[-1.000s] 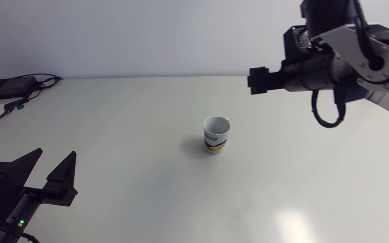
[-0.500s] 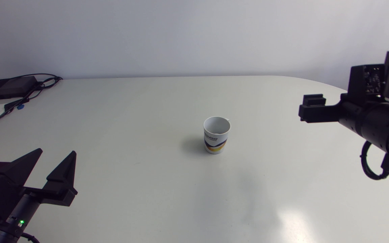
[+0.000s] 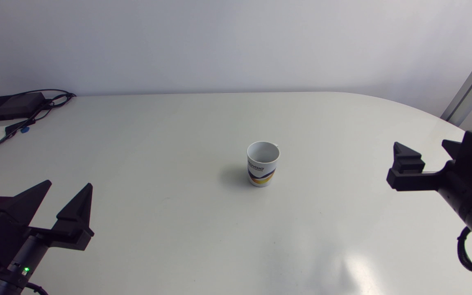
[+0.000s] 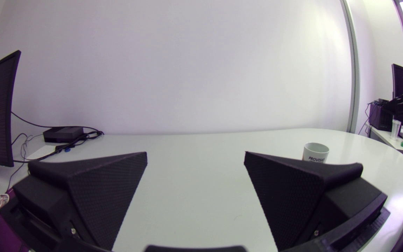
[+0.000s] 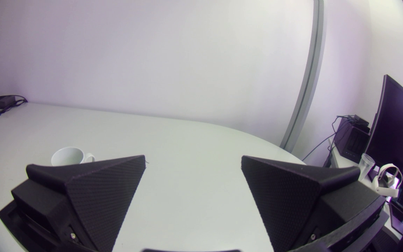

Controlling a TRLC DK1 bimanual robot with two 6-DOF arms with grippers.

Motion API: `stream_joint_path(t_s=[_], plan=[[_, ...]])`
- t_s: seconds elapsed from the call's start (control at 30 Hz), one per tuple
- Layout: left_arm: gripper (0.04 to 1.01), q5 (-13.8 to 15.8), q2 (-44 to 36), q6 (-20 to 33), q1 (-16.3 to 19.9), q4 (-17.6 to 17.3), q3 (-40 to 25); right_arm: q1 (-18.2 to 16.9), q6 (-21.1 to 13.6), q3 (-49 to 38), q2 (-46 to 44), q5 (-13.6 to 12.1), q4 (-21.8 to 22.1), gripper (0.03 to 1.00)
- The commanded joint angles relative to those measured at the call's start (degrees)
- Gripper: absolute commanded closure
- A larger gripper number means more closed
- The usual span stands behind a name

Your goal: Pick up the white golf ball from the table and place it into the cup.

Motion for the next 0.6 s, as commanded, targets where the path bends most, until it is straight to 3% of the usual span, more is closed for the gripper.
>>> stream_joint_path(t_s=[0.0,0.37,0.43,0.57], plan=[[0.051,0.0,-0.9,-0.4,-0.2,0.3,-1.2,-0.4,-1.6,-2.8,-2.3,-0.8,0.2,0.07],[0.051,0.0,-0.9,-0.4,-0.3,0.3,-1.2,-1.2,-2.9,-8.5,-14.8,-4.0,-3.4,0.07],[0.051,0.0,-0.9,-0.4,-0.3,0.3,-1.2,-2.3,-2.9,-9.3,-15.9,-5.8,-4.0,0.07],[0.051,0.0,-0.9,-0.4,-0.4,0.2,-1.2,-3.1,-5.1,-12.0,-20.9,-7.1,-4.5,0.07]])
